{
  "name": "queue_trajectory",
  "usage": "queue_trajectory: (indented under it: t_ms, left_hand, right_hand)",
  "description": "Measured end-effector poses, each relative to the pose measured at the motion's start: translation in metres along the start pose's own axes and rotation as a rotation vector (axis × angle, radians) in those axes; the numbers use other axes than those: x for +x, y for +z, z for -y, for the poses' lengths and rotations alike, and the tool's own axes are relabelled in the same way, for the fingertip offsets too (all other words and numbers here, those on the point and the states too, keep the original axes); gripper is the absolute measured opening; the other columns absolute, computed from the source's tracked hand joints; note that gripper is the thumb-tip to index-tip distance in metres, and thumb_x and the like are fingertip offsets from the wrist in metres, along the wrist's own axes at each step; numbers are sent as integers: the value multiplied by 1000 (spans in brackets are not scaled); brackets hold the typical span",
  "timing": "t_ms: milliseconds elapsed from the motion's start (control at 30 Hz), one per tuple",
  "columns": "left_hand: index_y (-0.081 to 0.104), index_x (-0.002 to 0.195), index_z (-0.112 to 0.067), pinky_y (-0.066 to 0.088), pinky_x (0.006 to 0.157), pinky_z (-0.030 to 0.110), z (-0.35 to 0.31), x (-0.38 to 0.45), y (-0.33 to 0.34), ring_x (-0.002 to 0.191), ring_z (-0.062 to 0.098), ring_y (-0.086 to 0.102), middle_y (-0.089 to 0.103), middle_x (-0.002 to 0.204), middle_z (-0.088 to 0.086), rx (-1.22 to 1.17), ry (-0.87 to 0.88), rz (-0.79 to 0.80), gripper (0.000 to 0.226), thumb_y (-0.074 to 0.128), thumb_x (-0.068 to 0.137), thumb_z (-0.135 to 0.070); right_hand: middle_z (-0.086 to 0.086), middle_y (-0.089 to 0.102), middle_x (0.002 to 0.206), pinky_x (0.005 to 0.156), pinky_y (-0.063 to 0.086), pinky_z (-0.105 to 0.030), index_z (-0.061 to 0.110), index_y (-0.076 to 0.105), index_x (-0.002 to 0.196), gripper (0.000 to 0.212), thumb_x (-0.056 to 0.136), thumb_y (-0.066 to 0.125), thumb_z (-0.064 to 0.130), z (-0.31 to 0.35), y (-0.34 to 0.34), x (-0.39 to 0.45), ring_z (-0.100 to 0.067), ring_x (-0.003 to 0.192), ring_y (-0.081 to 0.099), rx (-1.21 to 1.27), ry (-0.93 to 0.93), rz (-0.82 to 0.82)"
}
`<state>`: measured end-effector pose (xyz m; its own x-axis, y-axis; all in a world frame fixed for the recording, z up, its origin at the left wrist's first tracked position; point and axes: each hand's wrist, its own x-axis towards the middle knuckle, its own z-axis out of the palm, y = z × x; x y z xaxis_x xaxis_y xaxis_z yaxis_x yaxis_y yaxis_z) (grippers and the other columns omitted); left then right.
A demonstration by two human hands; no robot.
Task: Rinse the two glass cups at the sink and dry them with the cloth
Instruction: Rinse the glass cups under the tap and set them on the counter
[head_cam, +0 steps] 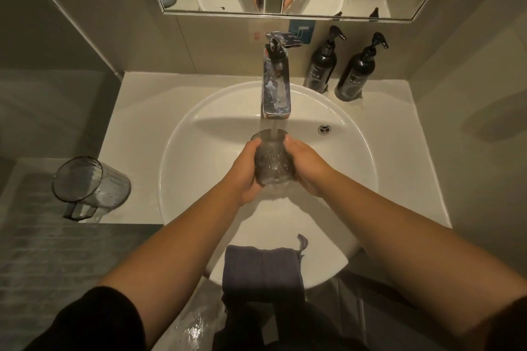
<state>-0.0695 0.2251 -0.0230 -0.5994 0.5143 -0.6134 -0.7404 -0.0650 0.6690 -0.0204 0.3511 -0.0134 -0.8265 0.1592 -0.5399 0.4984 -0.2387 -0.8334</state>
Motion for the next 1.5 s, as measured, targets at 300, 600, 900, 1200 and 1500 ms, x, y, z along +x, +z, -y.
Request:
queue_trajectory:
  t_ms: [300,600,900,1200,1500]
  left_hand:
    - [71,116,-17,57,97,51,9,9,4,104,30,73,76,111,13,375,-67,-253,56,32,104,-55]
    - [74,110,-21,63,80,41,-4,13,1,89,26,78,80,103,8,156,-219,-191,44,60,91,-57]
    - [73,99,-15,64,59,44,-7,21,0,71,31,75,78,83,12,-190,-320,-217,23,65,88,-33]
    - [72,107,-6,63,54,45,-18,22,18,81,36,75,74,105,19,-293,-389,-184,31,69,87,-30]
    - [71,90,-6,62,49,48,-9,9,8,56,35,74,76,68,18,-320,-355,-224,22,67,87,-28]
  right_hand:
    - [-17,74,98,82,57,-52,7,68,99,37,97,50,40,-2,-4,9,-35,88,72,-99,145,-153]
    - [-8,74,86,61,54,-28,12,70,90,20,87,54,23,11,3,15,-25,75,69,-234,185,-174]
    - [-3,40,147,106,39,-34,19,34,146,59,90,51,25,103,-31,6,-14,126,46,-693,-560,-447]
    - [-1,42,151,114,32,-42,22,42,144,57,90,51,4,171,-21,2,-22,139,37,-1431,-806,-206]
    - [-15,34,154,115,29,-48,4,36,146,63,85,47,-9,121,-22,-12,-32,144,28,-1436,-929,-259]
